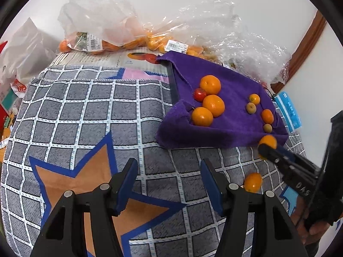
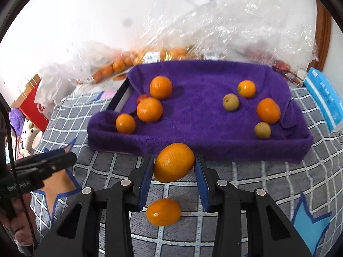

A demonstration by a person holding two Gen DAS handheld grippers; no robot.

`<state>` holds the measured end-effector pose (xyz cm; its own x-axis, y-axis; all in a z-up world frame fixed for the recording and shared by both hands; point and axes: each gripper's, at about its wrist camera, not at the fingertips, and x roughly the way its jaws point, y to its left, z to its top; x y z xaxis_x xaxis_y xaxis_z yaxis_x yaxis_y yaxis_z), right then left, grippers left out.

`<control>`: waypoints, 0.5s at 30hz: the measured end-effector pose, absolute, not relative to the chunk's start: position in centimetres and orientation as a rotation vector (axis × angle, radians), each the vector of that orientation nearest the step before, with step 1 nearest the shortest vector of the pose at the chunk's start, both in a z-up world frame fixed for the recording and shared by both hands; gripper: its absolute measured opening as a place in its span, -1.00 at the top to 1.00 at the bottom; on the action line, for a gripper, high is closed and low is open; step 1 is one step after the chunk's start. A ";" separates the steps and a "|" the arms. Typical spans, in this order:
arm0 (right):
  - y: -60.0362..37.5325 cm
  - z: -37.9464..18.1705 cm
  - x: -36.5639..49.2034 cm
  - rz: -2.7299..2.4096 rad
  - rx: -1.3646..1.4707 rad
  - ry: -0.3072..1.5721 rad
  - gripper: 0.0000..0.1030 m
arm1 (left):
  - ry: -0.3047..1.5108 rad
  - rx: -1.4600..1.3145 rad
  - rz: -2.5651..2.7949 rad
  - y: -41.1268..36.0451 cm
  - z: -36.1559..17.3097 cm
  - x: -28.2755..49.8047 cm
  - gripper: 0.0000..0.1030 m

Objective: Organize fruits
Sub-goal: 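Close the right tool on an orange beside the towel, then close the left tool on the other orange beside the towel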

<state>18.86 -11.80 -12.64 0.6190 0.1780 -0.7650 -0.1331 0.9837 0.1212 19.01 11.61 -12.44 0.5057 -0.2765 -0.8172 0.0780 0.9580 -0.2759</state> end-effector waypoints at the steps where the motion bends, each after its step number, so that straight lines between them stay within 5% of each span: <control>1: -12.1 -12.4 18.6 0.175 0.057 0.876 0.25 | 1.021 -0.207 -0.221 11.2 -12.4 18.8 -0.12; 15: -21.7 -10.6 13.2 0.033 0.078 0.819 0.25 | 1.035 -0.083 -0.341 1.8 -11.7 16.4 -0.13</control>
